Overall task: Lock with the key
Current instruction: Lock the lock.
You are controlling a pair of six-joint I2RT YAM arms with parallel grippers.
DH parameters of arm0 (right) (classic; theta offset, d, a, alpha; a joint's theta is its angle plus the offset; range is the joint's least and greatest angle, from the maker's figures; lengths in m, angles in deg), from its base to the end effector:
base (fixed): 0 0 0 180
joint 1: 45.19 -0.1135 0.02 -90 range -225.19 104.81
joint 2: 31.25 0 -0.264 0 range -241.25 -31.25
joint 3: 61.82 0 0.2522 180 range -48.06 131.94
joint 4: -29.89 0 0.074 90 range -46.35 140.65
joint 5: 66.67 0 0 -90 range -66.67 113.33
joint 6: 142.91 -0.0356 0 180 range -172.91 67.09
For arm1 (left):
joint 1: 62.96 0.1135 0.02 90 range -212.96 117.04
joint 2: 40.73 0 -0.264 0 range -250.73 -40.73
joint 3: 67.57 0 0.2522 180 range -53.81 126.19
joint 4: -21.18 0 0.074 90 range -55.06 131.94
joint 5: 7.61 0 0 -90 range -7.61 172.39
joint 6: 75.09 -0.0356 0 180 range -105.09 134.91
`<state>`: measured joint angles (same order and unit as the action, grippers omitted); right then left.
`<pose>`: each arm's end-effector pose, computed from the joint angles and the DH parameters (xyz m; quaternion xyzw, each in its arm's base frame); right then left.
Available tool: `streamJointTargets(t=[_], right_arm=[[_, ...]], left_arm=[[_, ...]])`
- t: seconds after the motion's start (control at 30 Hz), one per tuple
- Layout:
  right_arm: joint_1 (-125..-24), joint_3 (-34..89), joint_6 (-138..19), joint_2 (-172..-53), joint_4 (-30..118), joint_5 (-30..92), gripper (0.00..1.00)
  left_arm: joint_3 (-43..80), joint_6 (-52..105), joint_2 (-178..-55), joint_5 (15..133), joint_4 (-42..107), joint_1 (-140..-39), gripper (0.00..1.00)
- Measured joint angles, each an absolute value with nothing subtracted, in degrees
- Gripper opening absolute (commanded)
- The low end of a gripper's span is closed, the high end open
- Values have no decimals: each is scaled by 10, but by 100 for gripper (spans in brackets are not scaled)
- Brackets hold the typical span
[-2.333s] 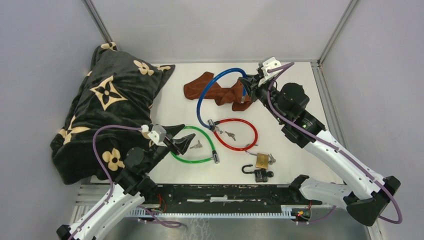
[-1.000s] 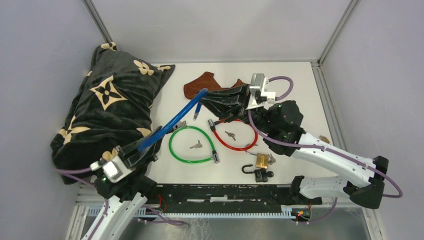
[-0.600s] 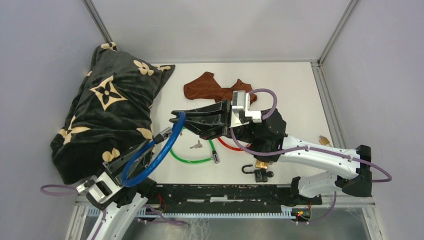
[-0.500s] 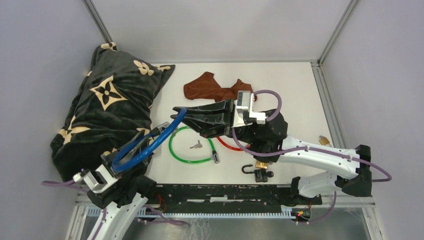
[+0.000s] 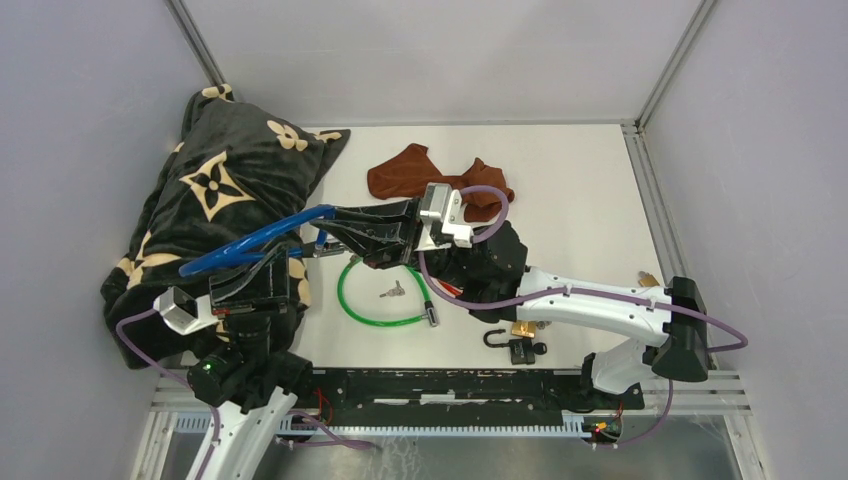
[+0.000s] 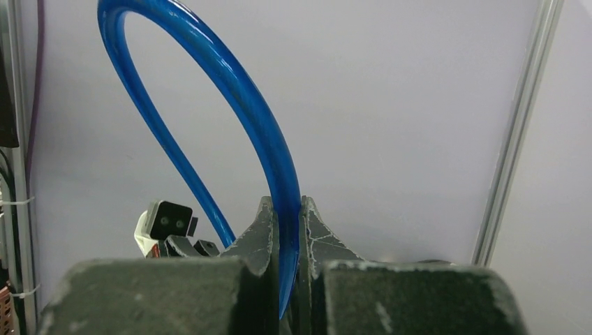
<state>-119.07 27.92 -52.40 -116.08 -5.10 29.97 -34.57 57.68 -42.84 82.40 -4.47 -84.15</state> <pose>0.0881 0.3195 0.4682 -0.2973 0.3050 0.5600 0.7106 0.0308 -0.0119 0.3441 -0.0540 0.2828 -0.5072 0.8123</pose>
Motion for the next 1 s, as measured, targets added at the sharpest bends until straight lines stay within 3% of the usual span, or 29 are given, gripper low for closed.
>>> streamJointTargets(t=[0.33,1.0], right_arm=[[-1193,308,-498,-1160,5,262,0],[-1193,318,-469,-1152,83,206,0]], left_arm=[[-390,653,-428,829,-74,-804,2],[-390,660,-428,808,-84,-799,2]])
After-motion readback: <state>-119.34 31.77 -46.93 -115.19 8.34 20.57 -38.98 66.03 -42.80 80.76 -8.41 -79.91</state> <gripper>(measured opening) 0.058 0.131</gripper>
